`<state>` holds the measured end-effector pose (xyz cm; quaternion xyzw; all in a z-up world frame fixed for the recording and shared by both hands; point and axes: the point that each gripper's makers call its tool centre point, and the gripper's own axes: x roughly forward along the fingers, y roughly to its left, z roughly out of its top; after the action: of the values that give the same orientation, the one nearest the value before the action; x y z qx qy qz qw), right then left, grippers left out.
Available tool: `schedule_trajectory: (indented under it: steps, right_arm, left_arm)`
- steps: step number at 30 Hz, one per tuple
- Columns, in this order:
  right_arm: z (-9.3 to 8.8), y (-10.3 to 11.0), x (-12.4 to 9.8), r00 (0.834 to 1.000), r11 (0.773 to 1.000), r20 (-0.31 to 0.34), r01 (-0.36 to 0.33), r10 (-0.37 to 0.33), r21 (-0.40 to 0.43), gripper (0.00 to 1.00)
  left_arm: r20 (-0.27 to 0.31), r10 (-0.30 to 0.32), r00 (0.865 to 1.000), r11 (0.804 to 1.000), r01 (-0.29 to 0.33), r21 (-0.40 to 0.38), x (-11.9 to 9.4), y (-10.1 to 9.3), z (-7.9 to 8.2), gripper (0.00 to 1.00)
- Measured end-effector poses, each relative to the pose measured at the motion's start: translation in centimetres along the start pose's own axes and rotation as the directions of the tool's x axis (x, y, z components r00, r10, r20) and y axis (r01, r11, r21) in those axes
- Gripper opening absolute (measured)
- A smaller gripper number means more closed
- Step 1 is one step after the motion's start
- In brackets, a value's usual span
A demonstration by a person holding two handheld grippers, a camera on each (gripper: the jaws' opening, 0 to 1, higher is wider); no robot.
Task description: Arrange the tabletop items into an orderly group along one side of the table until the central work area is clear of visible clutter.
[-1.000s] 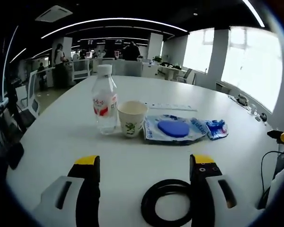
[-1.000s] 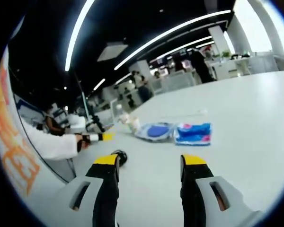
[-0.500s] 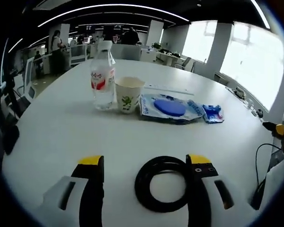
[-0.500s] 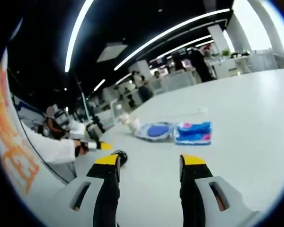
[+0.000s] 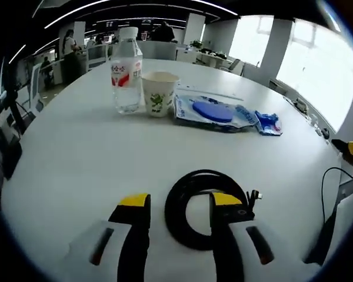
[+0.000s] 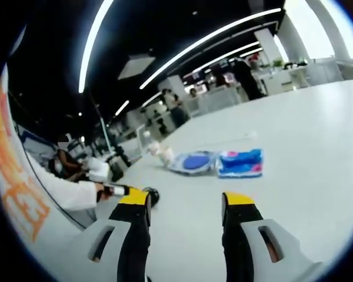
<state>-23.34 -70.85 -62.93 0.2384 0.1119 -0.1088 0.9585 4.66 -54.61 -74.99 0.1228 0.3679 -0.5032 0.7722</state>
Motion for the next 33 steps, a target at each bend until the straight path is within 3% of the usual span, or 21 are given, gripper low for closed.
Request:
schedule_trajectory:
  steps: [7,12,14,16,21,26,30,33]
  right_arm:
    - [-0.1,0.5,0.2,1.000,1.000,-0.007,-0.011,0.011,-0.005,0.46]
    - [-0.2,0.3,0.1,1.000,1.000,-0.007,-0.007,0.007,-0.002,0.45]
    - [-0.2,0.1,0.0,1.000,1.000,-0.003,-0.004,0.004,0.002,0.45]
    - [-0.2,0.1,0.0,1.000,1.000,0.000,-0.002,0.002,0.006,0.44]
    - [-0.1,-0.1,0.0,1.000,1.000,0.006,0.001,-0.001,0.004,0.44]
    - [0.0,-0.3,-0.2,1.000,1.000,0.014,0.009,-0.009,0.012,0.43]
    - [-0.1,-0.5,-0.3,1.000,0.999,0.023,0.010,-0.010,0.031,0.42]
    - [0.0,-0.3,-0.2,1.000,0.999,0.025,0.006,-0.007,0.033,0.42]
  left_arm:
    - [-0.034,0.021,0.999,1.000,-0.020,0.007,0.2,0.1,-1.2,0.29]
    - [-0.045,0.039,0.998,0.999,-0.038,0.029,0.2,0.4,-1.5,0.17]
    - [-0.056,0.068,0.996,0.998,-0.067,0.010,0.0,0.9,-1.6,0.12]
    - [-0.052,0.056,0.997,0.998,-0.058,-0.032,-0.1,0.8,-1.4,0.11]
    - [-0.075,0.057,0.996,0.997,-0.060,-0.039,-0.3,0.4,-1.4,0.05]
    - [-0.014,0.030,0.999,0.993,-0.032,-0.110,-1.2,-0.5,-0.3,0.02]
    - [0.035,0.025,0.999,0.996,-0.022,-0.087,-2.3,-1.6,0.7,0.01]
    - [0.069,0.007,0.998,1.000,-0.006,-0.022,-3.3,-3.0,1.9,0.01]
